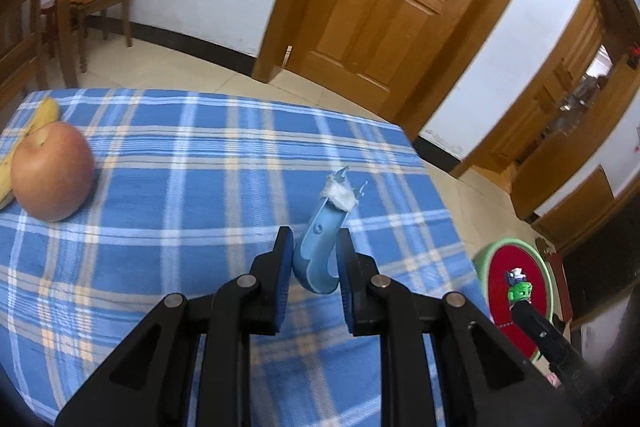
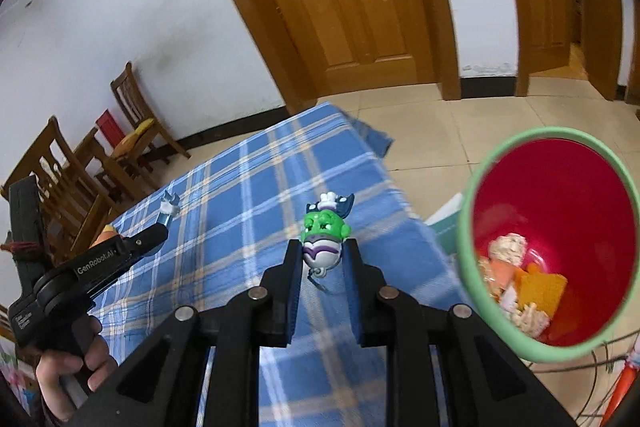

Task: Collect trash
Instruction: 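Carry the blue toy and green keychain over the red bucket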

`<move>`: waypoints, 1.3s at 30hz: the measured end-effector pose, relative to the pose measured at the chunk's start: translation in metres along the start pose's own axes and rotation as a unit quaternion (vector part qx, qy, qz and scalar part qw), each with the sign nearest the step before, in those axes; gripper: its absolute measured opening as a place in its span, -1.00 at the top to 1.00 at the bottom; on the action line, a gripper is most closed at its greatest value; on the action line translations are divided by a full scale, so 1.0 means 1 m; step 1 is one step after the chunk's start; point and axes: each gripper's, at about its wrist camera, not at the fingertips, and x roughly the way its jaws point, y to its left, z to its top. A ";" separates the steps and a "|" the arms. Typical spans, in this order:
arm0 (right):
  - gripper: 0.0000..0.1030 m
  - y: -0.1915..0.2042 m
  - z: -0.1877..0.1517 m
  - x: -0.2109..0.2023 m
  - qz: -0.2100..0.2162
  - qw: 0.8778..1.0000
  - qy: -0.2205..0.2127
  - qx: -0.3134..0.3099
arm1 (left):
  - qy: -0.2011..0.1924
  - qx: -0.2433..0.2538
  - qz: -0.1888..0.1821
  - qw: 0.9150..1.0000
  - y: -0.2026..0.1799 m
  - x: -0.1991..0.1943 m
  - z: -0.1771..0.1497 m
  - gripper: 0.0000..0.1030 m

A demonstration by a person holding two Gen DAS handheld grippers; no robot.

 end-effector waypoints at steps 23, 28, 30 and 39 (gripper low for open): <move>0.56 -0.096 -0.003 -0.071 -0.032 0.994 -0.066 0.075 | 0.036 0.068 -0.076 0.994 -0.110 -0.009 -0.024 0.59; 0.56 -0.118 -0.005 -0.074 -0.051 0.992 -0.069 0.088 | 0.046 0.084 -0.085 0.992 -0.132 -0.003 -0.031 0.59; 0.56 -0.127 -0.005 -0.073 -0.061 0.992 -0.066 0.093 | 0.051 0.089 -0.090 0.991 -0.140 0.000 -0.034 0.59; 0.56 -0.159 -0.009 -0.063 -0.084 0.988 -0.050 0.118 | 0.066 0.111 -0.095 0.987 -0.166 0.012 -0.045 0.59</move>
